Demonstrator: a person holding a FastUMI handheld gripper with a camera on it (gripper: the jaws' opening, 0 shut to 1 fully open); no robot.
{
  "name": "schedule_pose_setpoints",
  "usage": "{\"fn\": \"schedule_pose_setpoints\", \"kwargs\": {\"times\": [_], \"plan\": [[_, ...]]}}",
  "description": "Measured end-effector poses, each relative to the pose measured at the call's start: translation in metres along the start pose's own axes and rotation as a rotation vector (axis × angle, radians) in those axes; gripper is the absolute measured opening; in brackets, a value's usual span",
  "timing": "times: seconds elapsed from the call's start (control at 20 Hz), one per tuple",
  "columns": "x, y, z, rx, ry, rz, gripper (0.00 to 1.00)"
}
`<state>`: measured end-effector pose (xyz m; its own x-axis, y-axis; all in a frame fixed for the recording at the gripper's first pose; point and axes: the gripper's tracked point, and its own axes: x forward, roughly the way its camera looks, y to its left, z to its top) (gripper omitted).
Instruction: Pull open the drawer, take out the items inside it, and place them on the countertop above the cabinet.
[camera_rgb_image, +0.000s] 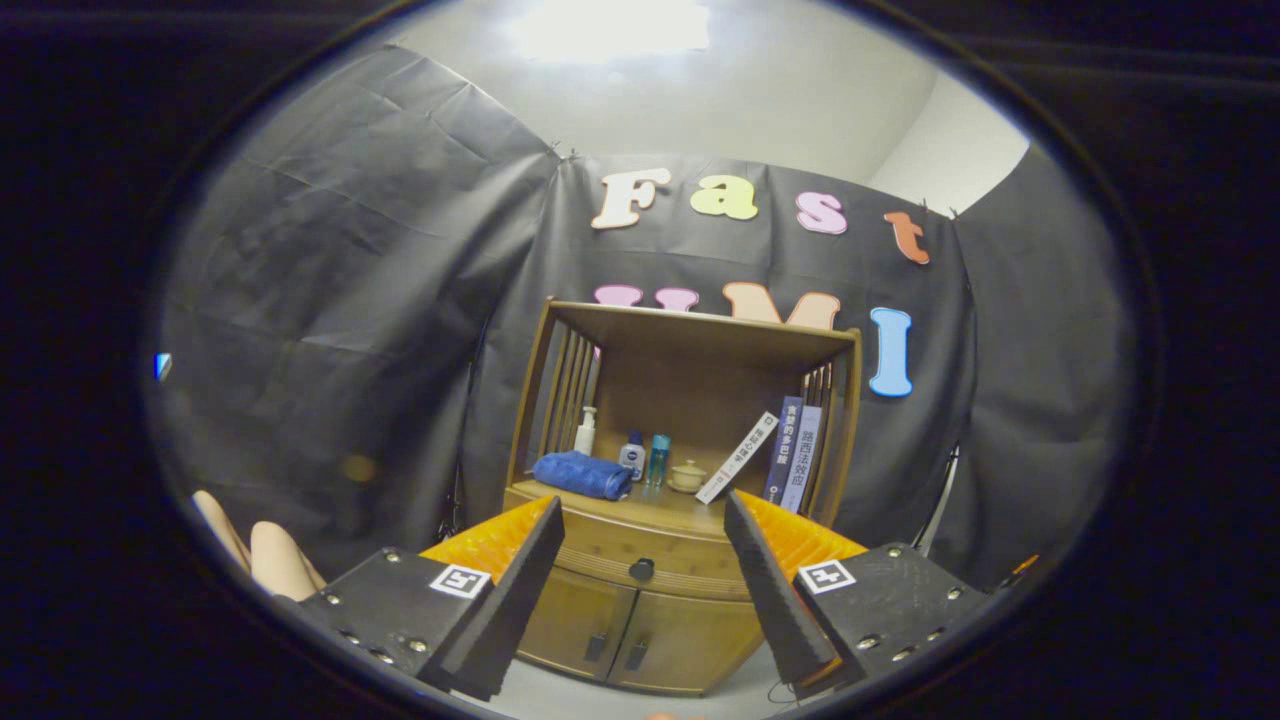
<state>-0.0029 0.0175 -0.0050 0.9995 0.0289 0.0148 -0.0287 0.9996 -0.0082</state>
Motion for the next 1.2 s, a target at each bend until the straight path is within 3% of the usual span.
{"fn": "schedule_pose_setpoints", "kwargs": {"times": [0.55, 1.05, 1.2], "plan": [[0.042, 0.014, -0.055, -0.028, 0.049, 0.006, 0.96], [0.150, 0.005, -0.154, -0.123, 0.134, -0.038, 0.96], [0.185, 0.002, -0.200, -0.101, 0.215, -0.050, 0.97]]}}
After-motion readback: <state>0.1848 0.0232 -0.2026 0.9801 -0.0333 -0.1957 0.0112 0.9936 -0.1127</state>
